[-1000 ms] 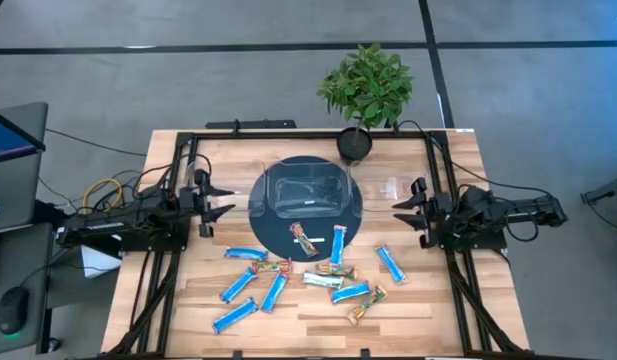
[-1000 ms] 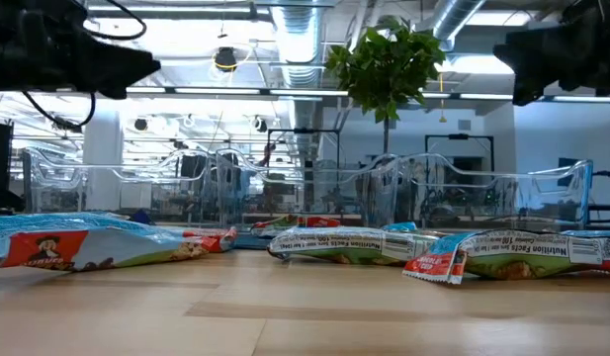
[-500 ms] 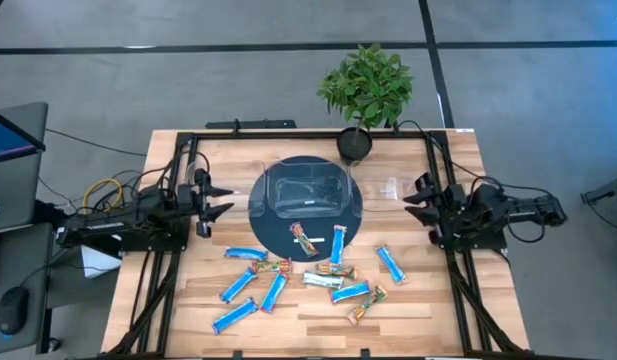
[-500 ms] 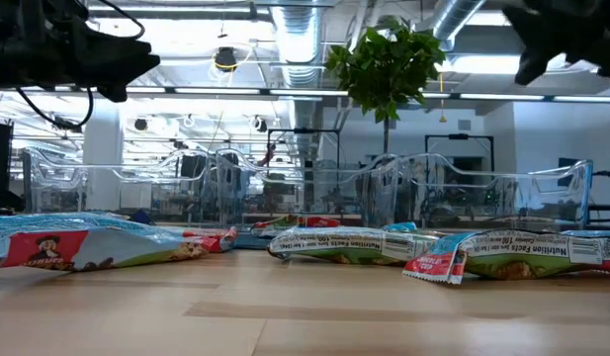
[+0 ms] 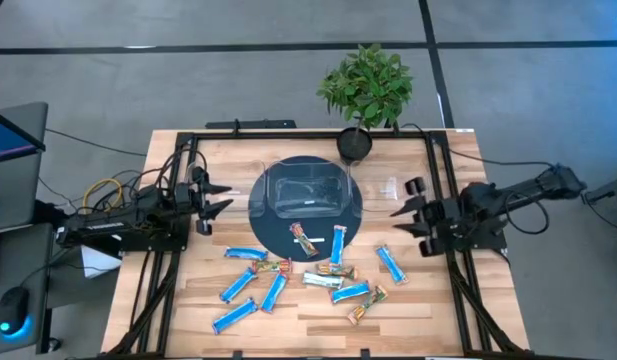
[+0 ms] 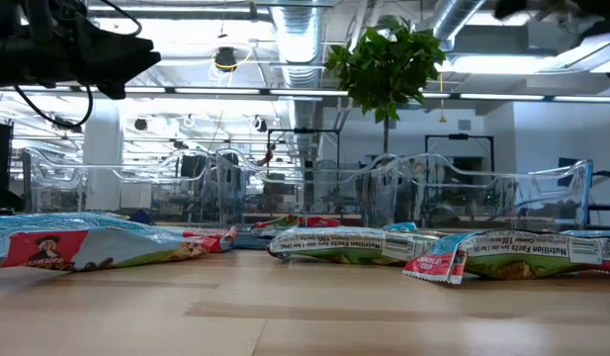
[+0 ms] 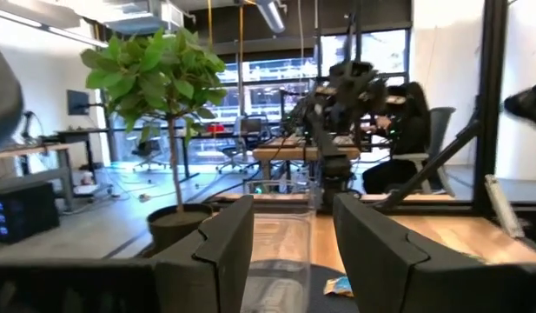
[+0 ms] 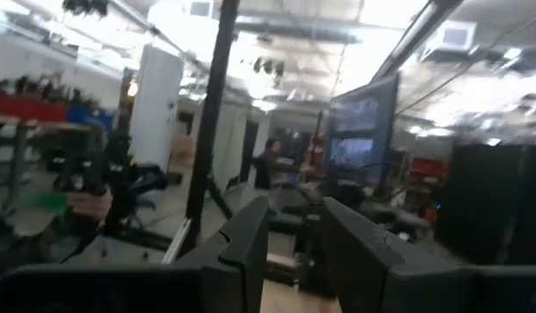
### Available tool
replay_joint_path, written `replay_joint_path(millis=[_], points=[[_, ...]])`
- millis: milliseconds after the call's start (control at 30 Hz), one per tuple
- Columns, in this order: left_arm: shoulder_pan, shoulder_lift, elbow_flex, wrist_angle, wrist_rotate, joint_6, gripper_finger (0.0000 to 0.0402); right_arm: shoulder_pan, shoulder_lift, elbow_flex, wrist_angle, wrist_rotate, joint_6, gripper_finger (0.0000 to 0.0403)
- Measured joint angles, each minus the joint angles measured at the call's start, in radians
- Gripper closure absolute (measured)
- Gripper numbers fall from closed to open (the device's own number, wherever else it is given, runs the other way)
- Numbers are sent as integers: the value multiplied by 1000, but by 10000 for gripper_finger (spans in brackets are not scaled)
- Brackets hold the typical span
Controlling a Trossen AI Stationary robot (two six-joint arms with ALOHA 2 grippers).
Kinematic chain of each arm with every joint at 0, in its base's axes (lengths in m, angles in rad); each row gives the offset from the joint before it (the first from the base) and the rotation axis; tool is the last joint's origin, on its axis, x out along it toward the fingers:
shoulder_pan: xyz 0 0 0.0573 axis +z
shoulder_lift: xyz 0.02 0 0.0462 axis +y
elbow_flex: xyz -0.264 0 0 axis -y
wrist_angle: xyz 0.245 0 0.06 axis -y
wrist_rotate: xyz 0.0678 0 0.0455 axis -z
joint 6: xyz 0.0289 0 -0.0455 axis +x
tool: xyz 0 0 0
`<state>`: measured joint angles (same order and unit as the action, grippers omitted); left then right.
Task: Pick and place Granola Bars by type
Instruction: Put the orange snack bar into the middle transparent bin
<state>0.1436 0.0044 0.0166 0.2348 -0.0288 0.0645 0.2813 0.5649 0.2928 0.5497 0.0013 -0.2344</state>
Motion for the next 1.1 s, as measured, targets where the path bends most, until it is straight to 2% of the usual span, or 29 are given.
replay_joint_path(millis=[133, 233, 300, 367, 500, 600, 767, 967, 1100], points=[[0, 0, 0, 2, -4, 22, 246, 46, 222, 158, -96, 35, 28, 301], [0, 0, 0, 2, -4, 22, 246, 87, 400, 295, -229, 230, 81, 301], [0, 0, 1, 2, -4, 30, 246, 111, 506, 404, -397, 400, 163, 301], [0, 0, 1, 0, -4, 45, 246, 129, 609, 528, -618, 520, 301, 301], [0, 0, 2, -8, -4, 49, 246, 158, 788, 740, -1031, 615, 647, 301], [0, 0, 2, -8, -4, 49, 246, 176, 882, 854, -1300, 611, 919, 301], [0, 0, 2, 0, -4, 64, 246, 216, 995, 947, -1685, 485, 1339, 301], [0, 0, 2, 24, -5, 118, 246, 327, 1086, 951, -1884, 442, 1612, 301], [0, 0, 2, 49, -6, 160, 246, 387, 1113, 951, -1926, 413, 1768, 299]])
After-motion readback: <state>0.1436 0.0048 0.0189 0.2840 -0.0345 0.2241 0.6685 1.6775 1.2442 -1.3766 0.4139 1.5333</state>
